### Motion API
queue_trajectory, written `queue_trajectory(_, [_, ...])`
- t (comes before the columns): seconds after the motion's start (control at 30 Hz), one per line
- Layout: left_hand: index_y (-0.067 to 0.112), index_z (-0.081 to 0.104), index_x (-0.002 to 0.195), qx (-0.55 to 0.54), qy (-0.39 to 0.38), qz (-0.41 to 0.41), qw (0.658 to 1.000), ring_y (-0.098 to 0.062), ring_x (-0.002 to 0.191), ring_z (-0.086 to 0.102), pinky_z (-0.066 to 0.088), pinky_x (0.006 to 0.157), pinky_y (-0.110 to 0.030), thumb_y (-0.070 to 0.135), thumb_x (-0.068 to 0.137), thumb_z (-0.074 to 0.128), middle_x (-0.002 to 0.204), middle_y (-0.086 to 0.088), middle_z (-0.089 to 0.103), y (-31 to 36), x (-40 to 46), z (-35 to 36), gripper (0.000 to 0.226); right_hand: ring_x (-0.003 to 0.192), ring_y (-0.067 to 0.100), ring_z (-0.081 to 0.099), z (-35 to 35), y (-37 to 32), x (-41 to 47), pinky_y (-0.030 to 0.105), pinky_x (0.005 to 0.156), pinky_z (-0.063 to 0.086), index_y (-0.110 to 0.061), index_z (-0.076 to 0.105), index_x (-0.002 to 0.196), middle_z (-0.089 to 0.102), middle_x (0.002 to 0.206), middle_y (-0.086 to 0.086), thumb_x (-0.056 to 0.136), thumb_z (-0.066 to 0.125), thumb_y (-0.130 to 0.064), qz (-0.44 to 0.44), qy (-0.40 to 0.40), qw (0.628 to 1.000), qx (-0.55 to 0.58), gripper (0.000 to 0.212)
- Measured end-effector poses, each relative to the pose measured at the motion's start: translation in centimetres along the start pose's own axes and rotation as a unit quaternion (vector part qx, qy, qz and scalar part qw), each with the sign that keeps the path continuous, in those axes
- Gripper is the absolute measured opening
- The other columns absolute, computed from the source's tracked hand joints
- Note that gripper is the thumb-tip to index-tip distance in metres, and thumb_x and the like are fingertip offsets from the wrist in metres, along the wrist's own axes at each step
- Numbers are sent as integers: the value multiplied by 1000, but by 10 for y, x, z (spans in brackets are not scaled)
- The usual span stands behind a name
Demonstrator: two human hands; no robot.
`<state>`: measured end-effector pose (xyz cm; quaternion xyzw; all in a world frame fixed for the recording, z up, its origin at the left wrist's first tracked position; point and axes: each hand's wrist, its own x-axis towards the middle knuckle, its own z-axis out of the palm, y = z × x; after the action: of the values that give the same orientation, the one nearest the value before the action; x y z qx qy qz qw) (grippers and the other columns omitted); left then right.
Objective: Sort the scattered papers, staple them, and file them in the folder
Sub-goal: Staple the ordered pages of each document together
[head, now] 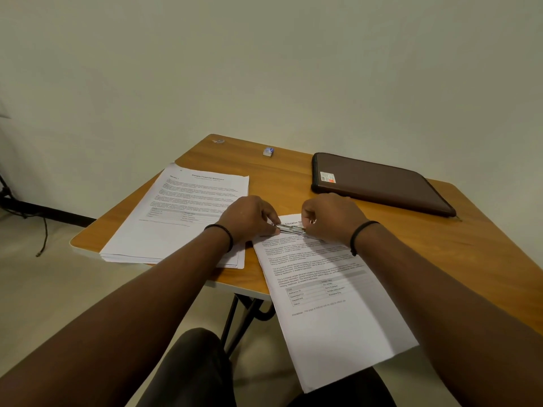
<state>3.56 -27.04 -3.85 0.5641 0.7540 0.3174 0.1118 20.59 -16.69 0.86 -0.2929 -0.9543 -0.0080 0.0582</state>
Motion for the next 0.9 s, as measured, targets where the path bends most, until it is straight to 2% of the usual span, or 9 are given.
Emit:
queue_trajectory(0.1, [20, 81, 98, -6, 0, -2, 1000, -10, 84, 61, 56, 76, -32, 24, 80, 81, 87, 14, 64, 0, -1, 2, 18, 85, 16, 53, -1, 0, -3, 39, 83, 44, -30, 66, 80, 60, 86, -8, 88, 56, -27, -31, 3, 997, -71, 13])
queue_trajectory(0.23, [19, 81, 97, -10, 5, 3, 1000, -10, 85, 61, 55, 77, -32, 22, 80, 81, 86, 16, 62, 1, -2, 2, 17, 88, 19, 51, 0, -1, -6, 39, 83, 43, -31, 71, 86, 57, 91, -6, 89, 55, -25, -44, 0, 994, -96, 17])
queue_trajectory(0.37, [23, 81, 95, -6, 7, -4, 1000, -10, 81, 61, 54, 72, -29, 25, 78, 83, 85, 15, 64, -1, 0, 3, 17, 92, 17, 56, 4, -3, -3, 34, 77, 42, -32, 71, 90, 59, 92, -7, 91, 54, -28, -33, 6, 998, -59, 17])
queue_trajectory(0.47, [23, 81, 95, -6, 5, -5, 1000, -7, 77, 58, 51, 69, -26, 24, 78, 83, 82, 18, 60, -1, 0, 3, 17, 100, 18, 57, 6, -10, 0, 39, 89, 46, -37, 71, 95, 62, 104, -5, 88, 60, -27, -15, -28, 999, 9, 16])
queue_trajectory(0.57, [22, 80, 97, -11, 6, -2, 1000, -7, 77, 58, 53, 72, -28, 24, 79, 82, 83, 17, 60, 0, -1, 3, 18, 101, 19, 56, 9, -11, 3, 42, 93, 46, -38, 71, 92, 62, 106, -4, 88, 61, -22, -3, -28, 999, 44, 20])
queue_trajectory(0.7, [21, 80, 97, -13, 12, -5, 1000, -9, 80, 58, 53, 73, -30, 25, 79, 82, 88, 13, 61, -1, -2, 3, 18, 90, 14, 58, 17, -2, 0, 40, 83, 52, -38, 68, 88, 64, 97, -6, 83, 67, -14, 17, 15, 986, 165, 24])
queue_trajectory(0.8, [21, 80, 95, -24, 9, -5, 1000, -9, 77, 59, 51, 69, -28, 24, 79, 82, 86, 11, 66, -1, -2, 3, 16, 84, 12, 59, 20, 9, -6, 38, 78, 54, -28, 66, 93, 65, 92, -6, 82, 75, -19, 34, 51, 979, 196, 16])
queue_trajectory(0.9, [21, 80, 96, -23, 12, -8, 1000, -11, 82, 62, 53, 71, -30, 24, 80, 81, 89, 11, 69, -3, -1, 3, 15, 77, 12, 63, 21, 14, -11, 33, 69, 54, -19, 68, 93, 67, 83, -4, 79, 82, -23, 56, 78, 967, 234, 20])
